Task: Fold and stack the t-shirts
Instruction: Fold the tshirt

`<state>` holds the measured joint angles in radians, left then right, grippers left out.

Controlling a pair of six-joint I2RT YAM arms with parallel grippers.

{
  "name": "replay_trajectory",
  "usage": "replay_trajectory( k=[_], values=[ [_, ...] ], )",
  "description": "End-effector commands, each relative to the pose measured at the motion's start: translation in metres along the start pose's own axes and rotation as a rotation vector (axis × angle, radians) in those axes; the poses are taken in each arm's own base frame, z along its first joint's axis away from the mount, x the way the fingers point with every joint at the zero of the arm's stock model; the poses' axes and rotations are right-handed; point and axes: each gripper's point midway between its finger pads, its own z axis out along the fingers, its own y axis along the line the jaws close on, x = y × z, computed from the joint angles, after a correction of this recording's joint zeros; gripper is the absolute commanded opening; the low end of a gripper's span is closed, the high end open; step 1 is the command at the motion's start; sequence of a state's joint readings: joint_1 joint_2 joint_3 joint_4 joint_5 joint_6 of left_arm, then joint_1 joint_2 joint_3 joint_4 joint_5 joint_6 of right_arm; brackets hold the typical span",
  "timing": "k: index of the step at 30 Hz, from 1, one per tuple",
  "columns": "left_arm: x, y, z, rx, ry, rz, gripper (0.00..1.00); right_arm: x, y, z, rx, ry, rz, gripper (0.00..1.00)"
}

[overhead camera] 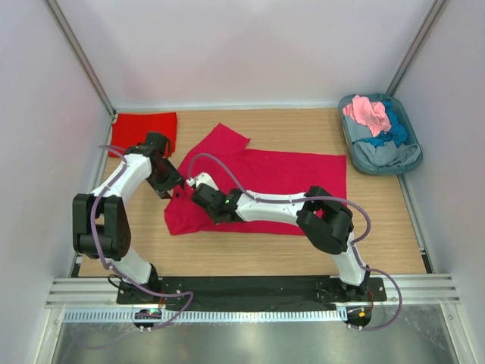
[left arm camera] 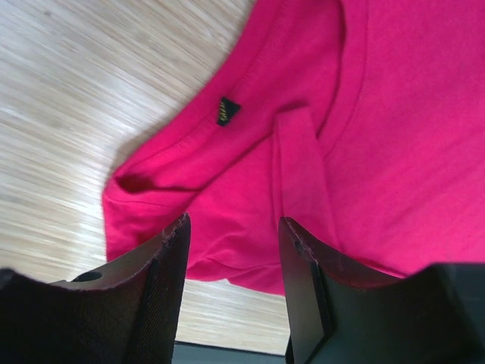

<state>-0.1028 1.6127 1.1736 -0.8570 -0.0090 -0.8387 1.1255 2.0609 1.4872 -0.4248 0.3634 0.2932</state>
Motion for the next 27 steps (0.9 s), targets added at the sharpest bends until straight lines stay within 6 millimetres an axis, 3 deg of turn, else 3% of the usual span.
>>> replay_trajectory(
  k=[1,7,15,27],
  values=[
    [-0.004,-0.022,-0.005,0.107,0.002,-0.009,0.51,-0.045,-0.016,-0.03,0.024,-0.141,0.104,0.01],
    [-0.006,-0.022,0.005,0.068,0.038,0.013,0.5,-0.047,-0.029,-0.026,0.034,-0.14,0.172,0.01],
    [-0.01,-0.042,0.018,0.119,0.071,-0.032,0.5,-0.04,-0.045,-0.02,0.077,-0.136,0.272,0.01],
    [-0.013,-0.048,0.037,0.102,0.098,-0.058,0.49,-0.035,-0.055,-0.013,0.081,-0.128,0.324,0.01]
  ],
)
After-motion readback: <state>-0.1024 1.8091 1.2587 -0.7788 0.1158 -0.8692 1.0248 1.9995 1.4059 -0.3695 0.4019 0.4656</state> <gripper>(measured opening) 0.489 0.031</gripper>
